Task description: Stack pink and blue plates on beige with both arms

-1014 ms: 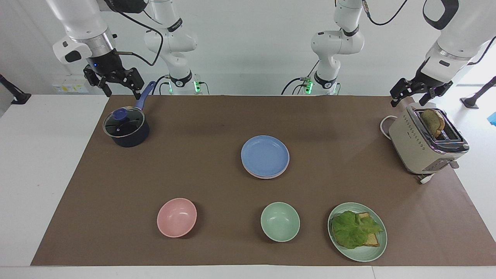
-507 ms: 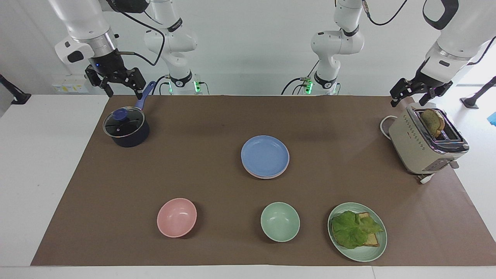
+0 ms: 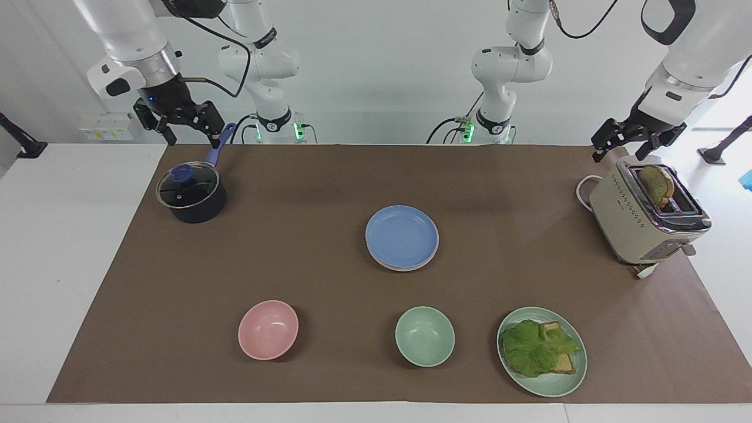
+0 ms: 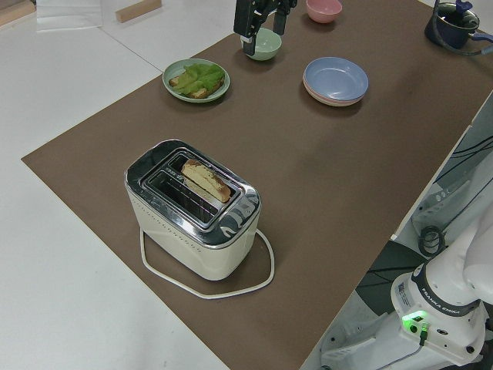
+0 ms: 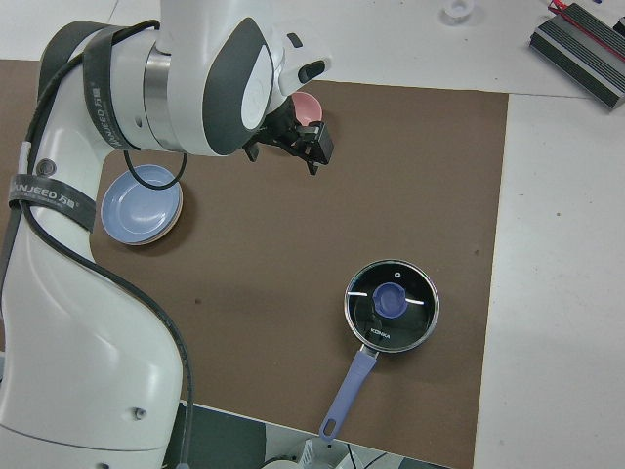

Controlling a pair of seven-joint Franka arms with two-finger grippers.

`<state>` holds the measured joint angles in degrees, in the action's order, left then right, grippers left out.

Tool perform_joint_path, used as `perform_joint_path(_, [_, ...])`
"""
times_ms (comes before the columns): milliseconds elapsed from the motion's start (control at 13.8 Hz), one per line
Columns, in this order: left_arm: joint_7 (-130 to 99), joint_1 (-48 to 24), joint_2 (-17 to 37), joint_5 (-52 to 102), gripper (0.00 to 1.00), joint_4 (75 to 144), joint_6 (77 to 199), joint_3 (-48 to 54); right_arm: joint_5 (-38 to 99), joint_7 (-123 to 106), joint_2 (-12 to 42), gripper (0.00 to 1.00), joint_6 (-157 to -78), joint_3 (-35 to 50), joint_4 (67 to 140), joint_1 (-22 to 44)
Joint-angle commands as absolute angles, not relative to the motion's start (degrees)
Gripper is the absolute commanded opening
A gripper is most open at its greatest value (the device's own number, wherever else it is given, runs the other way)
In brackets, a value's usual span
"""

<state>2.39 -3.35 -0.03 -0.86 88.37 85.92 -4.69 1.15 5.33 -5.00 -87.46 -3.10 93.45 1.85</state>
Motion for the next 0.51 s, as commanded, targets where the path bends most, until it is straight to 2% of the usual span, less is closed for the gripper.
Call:
perform_joint_path(0, [2.37,-2.99,-1.23,-1.14,1.0,89.74,86.04,-4.48,1.68,2.81,-5.98,1.0,-86.39,-3.43,93.87,1.58])
perform_joint_path(435, [2.37,-3.08,-1.23,-1.14,1.0,89.74,86.04,-4.48,1.23,3.25,-6.06,1.0,-86.92,-3.43,94.04,1.76])
